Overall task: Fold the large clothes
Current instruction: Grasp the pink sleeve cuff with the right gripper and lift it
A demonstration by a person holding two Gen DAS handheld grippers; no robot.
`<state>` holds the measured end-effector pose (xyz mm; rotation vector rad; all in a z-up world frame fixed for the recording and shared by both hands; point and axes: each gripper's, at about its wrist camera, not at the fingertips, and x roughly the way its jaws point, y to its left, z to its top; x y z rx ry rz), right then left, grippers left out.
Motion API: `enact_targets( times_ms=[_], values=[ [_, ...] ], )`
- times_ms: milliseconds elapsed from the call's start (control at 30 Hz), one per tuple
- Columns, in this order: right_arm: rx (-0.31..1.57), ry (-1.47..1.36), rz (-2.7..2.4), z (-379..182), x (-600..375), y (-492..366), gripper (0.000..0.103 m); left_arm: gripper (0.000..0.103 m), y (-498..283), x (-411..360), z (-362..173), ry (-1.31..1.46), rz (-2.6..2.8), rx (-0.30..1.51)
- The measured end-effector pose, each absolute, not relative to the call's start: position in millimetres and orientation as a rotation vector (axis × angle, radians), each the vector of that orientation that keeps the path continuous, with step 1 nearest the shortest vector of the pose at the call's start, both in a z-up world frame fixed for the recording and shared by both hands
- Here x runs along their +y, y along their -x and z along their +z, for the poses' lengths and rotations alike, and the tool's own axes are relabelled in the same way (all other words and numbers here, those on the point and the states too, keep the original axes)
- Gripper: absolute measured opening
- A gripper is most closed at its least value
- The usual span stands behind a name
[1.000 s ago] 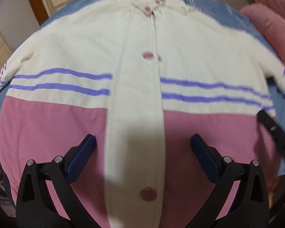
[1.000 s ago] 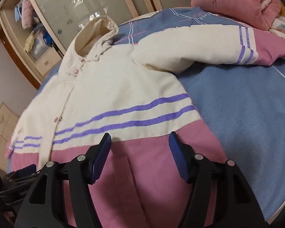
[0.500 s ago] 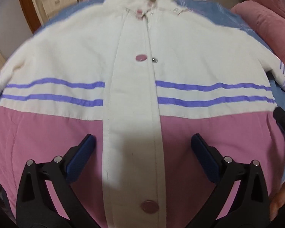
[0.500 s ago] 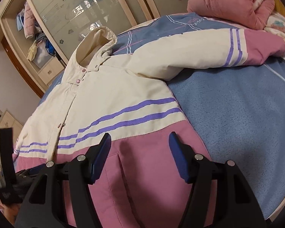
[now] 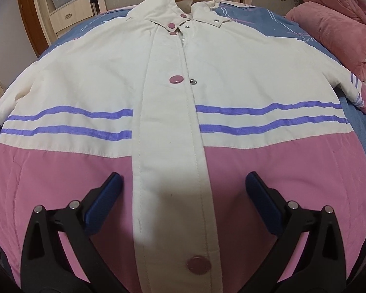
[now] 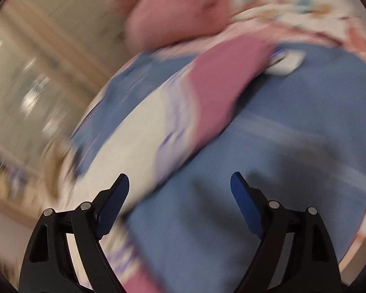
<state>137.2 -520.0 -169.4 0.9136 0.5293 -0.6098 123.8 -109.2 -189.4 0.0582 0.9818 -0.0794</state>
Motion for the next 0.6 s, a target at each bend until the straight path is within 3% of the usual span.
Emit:
enact_targets(
  times_ms=[200,233,267,333,467,600],
  values=[
    [0.562,-1.0,-0.64,-210.3,-572.0,-174.2,0.085,0.101,-130.9,-106.5,-183.0,-0.019,-0.052,0.998],
    [0.538,-0.978,-0.64,-206.5,-571.9,-177.3,0.079,0.101,-131.2,-97.5,-172.8,0.064,-0.031,0.976],
    [0.528,-0.966,-0.62,-203.9,-571.3,-181.8,0.063,0.101,-131.8,-89.7,-163.6,0.147,-0.045,0.94],
    [0.525,-0.988,-0.595,-210.8,-573.8,-192.7,0.05,0.101,-140.0,-76.9,-149.7,0.313,-0.106,0.894],
    [0.517,-1.009,-0.585,-215.1,-577.5,-201.7,0.022,0.101,-171.2,-77.5,-163.6,0.365,-0.085,0.999],
    [0.445,-0.996,-0.527,-199.6,-573.3,-193.2,0.014,0.101,-173.7,-91.8,-174.5,0.292,-0.015,0.984]
  ],
)
